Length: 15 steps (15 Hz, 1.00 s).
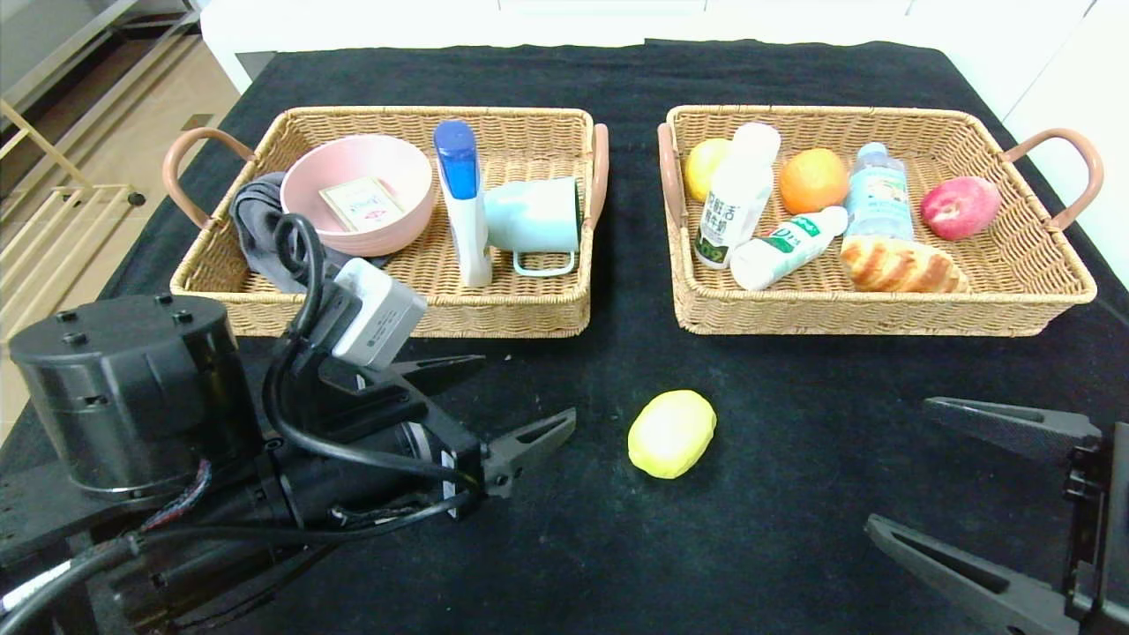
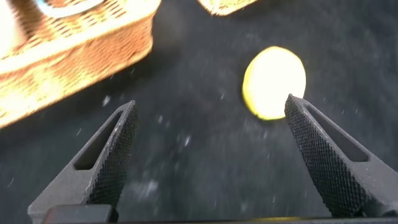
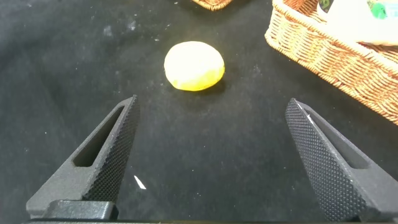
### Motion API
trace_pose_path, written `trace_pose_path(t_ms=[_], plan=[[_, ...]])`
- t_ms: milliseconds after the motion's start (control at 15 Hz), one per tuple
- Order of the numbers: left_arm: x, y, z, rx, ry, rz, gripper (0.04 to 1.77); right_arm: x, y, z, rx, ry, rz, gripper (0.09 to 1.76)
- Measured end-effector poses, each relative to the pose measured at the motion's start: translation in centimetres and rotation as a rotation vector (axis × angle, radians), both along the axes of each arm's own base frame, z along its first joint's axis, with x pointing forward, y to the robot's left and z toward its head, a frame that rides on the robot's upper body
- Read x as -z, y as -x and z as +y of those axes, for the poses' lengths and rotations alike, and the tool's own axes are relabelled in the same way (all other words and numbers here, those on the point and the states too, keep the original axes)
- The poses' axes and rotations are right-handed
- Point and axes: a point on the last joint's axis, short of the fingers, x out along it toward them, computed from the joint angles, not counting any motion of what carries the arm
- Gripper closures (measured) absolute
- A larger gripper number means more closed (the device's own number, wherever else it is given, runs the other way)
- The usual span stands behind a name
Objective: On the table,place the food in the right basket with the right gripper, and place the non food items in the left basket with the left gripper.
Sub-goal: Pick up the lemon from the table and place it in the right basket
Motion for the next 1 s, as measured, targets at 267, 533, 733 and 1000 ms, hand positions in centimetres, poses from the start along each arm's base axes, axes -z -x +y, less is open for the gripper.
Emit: trace_pose_path(t_ms=[267,533,733,1000], plan=[[1.0,0.7,1.0,-0.012,-0.041,0.005,0.11,0.3,-0.3,0.2,0.000,0.010,0.016,0.14],[0.6,0.6,1.2,-0.019,-0.046,-0.018,0.11,0.5,-0.4,0.4,-0.004,0.016,0.025,0.14],[0.5,0.7,1.4,-0.020,-0.046,-0.022,0.10,0.6,-0.7,0.8,0.035,0.025,0.039,0.14],[0.2,1.4,1.9,-0.025,-0.043,-0.036,0.10,-0.9,-1.9,4.0,0.217,-0.052,0.103,0.14]])
